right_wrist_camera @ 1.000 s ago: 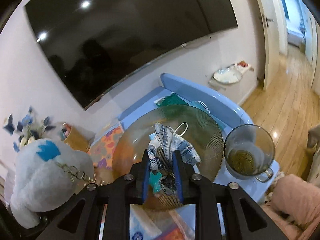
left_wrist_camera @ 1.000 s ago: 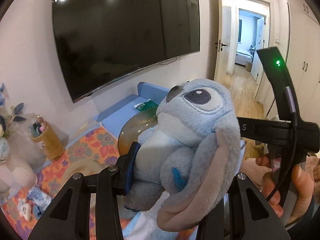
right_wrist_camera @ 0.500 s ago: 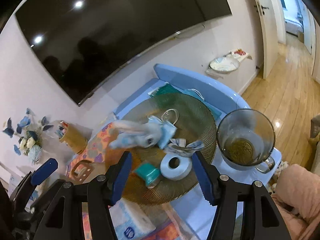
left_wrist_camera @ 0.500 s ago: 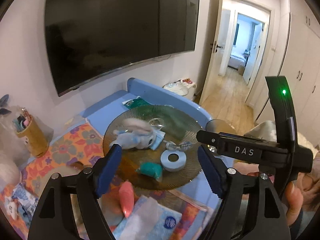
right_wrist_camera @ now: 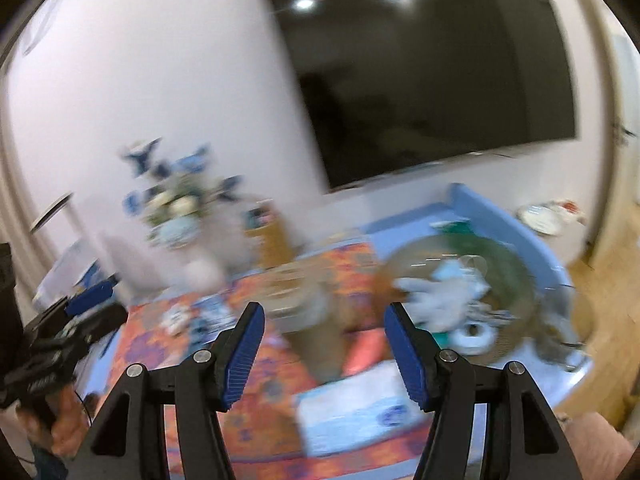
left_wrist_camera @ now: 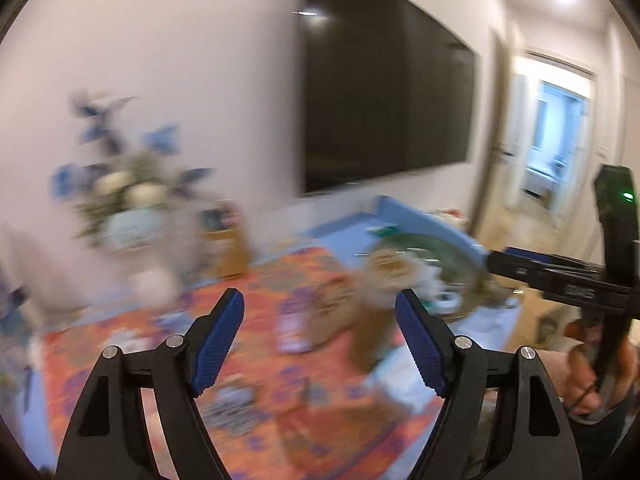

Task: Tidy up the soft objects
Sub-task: 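Open both tools over the glass bowl and withdraw toward the table, then grasp the white plastic bag with the left tool while the right tool grasps the plaid scrunchie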

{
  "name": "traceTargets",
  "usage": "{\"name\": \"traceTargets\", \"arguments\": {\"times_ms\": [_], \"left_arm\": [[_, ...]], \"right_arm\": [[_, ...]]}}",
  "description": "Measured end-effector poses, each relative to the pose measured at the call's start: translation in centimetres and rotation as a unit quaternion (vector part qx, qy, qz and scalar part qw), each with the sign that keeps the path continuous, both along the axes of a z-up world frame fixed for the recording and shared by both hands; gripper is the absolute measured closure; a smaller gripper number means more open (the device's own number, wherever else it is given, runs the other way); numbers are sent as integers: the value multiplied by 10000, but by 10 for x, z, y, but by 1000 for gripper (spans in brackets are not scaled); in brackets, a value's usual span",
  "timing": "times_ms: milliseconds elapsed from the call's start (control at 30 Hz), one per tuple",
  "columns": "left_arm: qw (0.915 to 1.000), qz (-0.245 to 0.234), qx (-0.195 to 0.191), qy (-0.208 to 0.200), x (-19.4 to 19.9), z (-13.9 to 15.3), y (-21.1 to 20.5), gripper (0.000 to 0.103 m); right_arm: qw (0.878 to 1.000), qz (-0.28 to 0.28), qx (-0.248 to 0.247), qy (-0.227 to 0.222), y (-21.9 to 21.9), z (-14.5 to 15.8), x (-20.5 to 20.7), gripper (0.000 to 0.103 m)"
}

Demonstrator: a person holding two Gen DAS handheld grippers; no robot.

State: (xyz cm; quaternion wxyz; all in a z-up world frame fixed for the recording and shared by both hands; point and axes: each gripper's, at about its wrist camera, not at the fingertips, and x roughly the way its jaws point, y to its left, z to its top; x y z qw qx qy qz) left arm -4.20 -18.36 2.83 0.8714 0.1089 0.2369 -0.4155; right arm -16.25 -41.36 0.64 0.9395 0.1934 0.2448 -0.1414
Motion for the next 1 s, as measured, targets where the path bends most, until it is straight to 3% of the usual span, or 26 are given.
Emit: {"name": "traceTargets", "arguments": {"times_ms": [133,267,467,633,833,1000], "left_arm": [[9968,801,-58,40,29,-5,80,26],[9905,1348,-180,227,53,-13,133,26],[9840,1690,-156,548,77,-41,180,26],[9826,1447,272,1130,97,-99,175,21],[9686,1532,1109,1614,121,-181,146,21],[9681,1396,1349,1586,125,-201,130,21]], "right_arm": [[9973,722,-51,147,53,-6,37,42],[9912,1249,-184,388,104,-14,77,42],[9835,1636,-154,755,141,-34,126,42],[9761,1741,-32,1304,150,-75,159,42],[9563,1773,790,2186,139,-157,194,42],[9524,1675,974,2353,137,-190,211,42]]}}
